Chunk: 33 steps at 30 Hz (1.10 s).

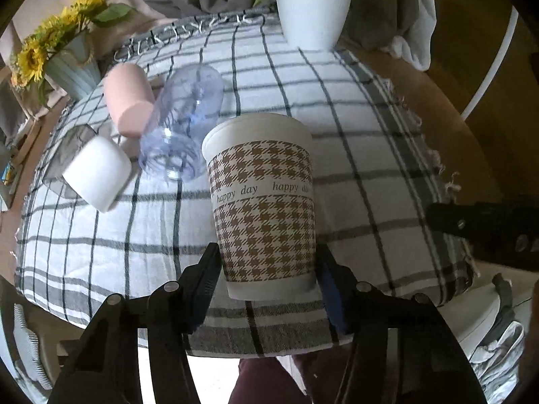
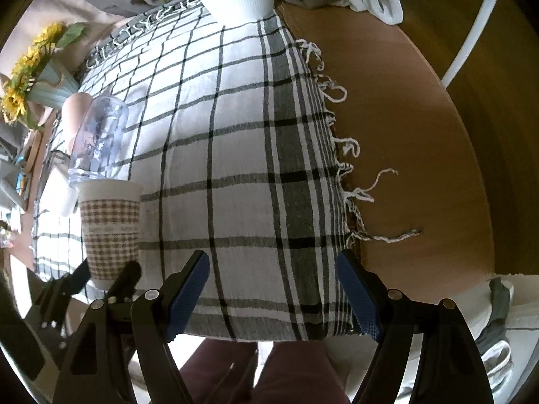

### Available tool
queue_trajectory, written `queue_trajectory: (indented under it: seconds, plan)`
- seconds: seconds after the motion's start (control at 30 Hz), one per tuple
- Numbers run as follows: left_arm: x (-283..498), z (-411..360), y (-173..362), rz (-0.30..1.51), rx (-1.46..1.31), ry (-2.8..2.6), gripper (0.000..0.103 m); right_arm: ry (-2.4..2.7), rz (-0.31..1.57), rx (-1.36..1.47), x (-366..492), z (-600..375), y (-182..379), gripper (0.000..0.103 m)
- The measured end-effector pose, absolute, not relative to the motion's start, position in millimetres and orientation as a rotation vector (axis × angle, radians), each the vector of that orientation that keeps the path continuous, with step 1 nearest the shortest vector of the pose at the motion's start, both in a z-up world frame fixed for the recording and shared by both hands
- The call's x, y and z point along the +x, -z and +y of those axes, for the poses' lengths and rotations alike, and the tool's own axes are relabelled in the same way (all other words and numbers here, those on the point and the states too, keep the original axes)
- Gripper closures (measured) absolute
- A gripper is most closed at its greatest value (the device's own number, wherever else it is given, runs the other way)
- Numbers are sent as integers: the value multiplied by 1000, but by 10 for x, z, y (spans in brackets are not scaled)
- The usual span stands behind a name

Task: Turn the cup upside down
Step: 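Roll the right gripper to turn the paper cup rim-down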

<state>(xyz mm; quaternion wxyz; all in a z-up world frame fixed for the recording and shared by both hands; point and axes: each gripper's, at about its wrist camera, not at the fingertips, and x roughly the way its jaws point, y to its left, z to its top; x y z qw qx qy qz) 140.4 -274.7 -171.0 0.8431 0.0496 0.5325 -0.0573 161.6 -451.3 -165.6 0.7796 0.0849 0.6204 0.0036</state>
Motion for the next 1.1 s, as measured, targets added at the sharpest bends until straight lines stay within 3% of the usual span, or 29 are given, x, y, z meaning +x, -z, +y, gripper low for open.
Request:
queue_trajectory:
  seconds: [0.2,1.1]
  plan:
    - [1481,-2772,1542,1108,97,151,48,-23,1326,193,1649,-4494,1609,25]
    - [1752,-2723,1614,1660,-89,305,48,-110,1460,539,1764,-4568,1591,25]
